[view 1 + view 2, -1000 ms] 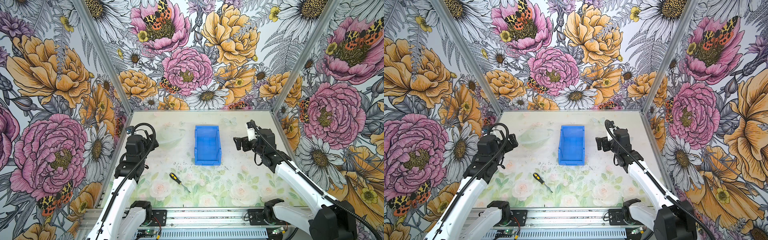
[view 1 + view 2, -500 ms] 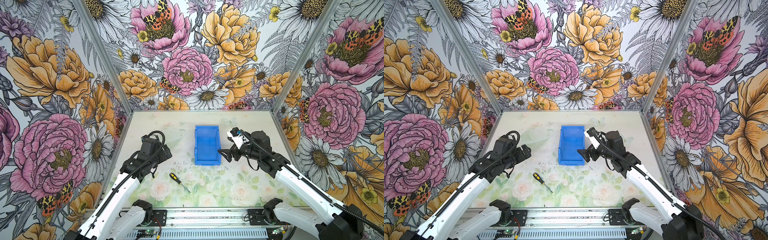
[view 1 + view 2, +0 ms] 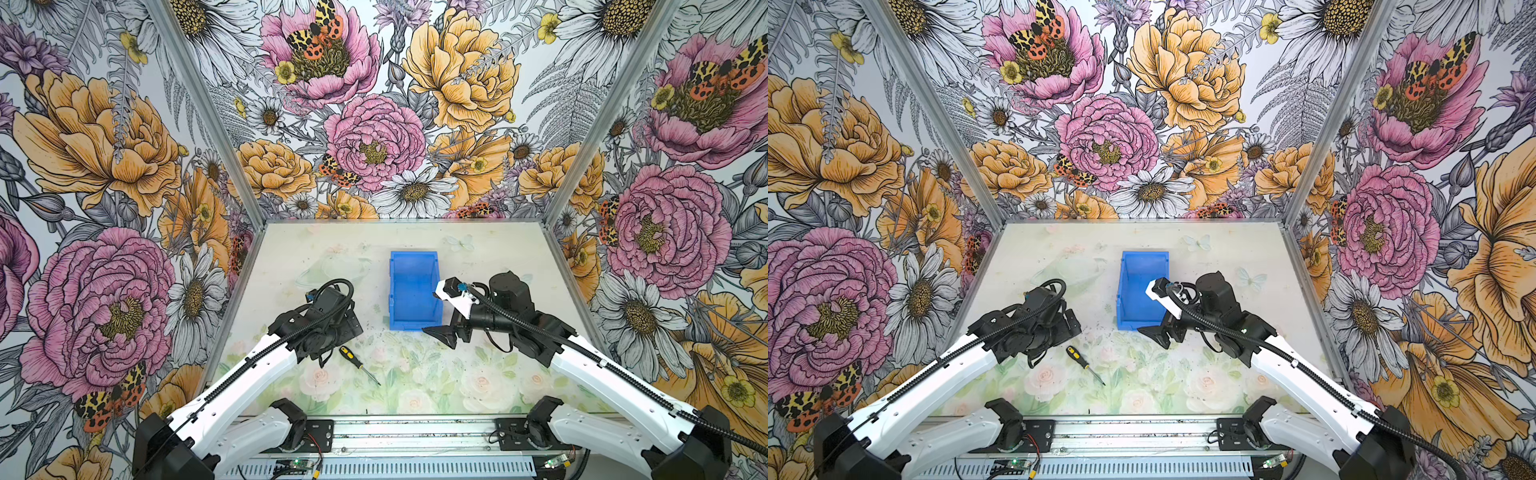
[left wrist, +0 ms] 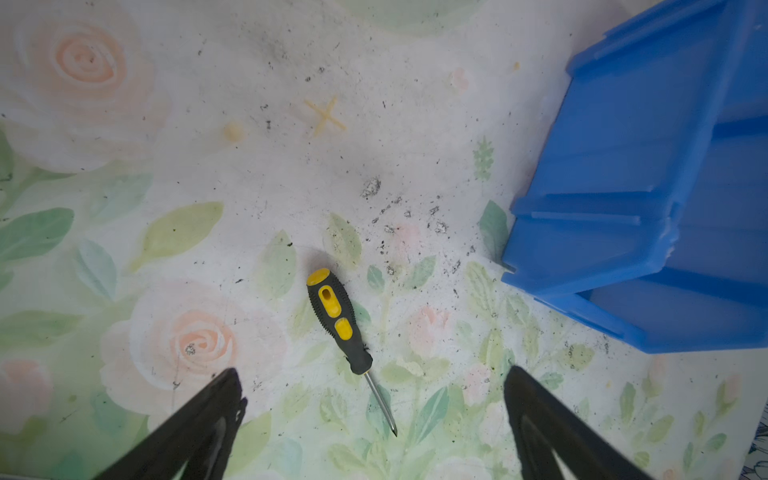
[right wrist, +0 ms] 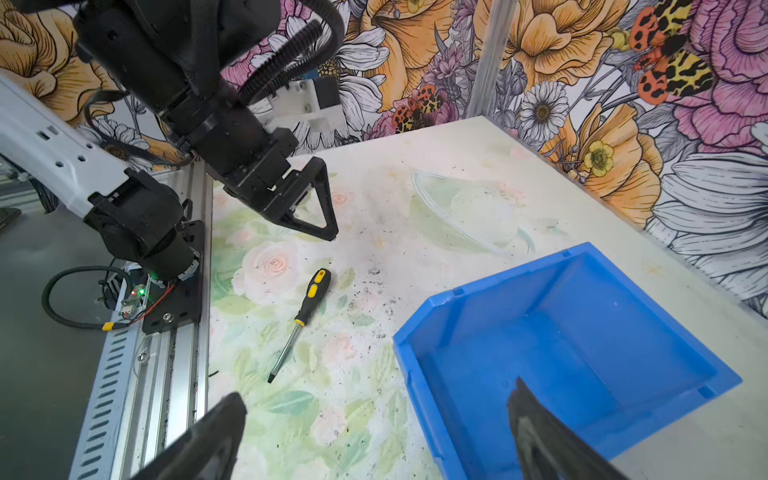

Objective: Put the screwdriver in the bin
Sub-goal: 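Move the left gripper over the yellow-handled screwdriver while the right arm reaches toward the bin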

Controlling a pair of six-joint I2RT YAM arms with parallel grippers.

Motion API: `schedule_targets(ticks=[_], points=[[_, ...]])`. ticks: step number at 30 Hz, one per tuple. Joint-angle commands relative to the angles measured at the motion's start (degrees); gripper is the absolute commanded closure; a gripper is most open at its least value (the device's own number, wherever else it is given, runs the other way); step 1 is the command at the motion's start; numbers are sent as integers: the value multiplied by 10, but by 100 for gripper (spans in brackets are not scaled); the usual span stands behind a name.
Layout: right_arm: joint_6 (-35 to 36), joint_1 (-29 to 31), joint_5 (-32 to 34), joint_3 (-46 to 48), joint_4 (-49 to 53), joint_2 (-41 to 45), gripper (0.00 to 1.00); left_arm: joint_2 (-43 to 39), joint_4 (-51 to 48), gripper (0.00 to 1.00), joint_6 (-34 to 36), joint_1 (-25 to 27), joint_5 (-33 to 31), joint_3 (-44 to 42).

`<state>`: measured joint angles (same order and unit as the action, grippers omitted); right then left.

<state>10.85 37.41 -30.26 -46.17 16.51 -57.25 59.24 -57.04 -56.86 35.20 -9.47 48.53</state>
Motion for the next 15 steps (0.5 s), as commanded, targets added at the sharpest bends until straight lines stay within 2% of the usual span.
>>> schedule_targets(ticks=[1, 7, 15], points=[[47, 18, 22, 7, 21, 7, 0, 22, -9, 2, -36, 10, -1, -8], [73, 35, -12, 18, 34, 3, 1, 59, 11, 1, -39, 25, 24, -23], [88, 45, -42, 8, 44, -23, 0, 60, 84, 2, -78, 23, 46, -87]])
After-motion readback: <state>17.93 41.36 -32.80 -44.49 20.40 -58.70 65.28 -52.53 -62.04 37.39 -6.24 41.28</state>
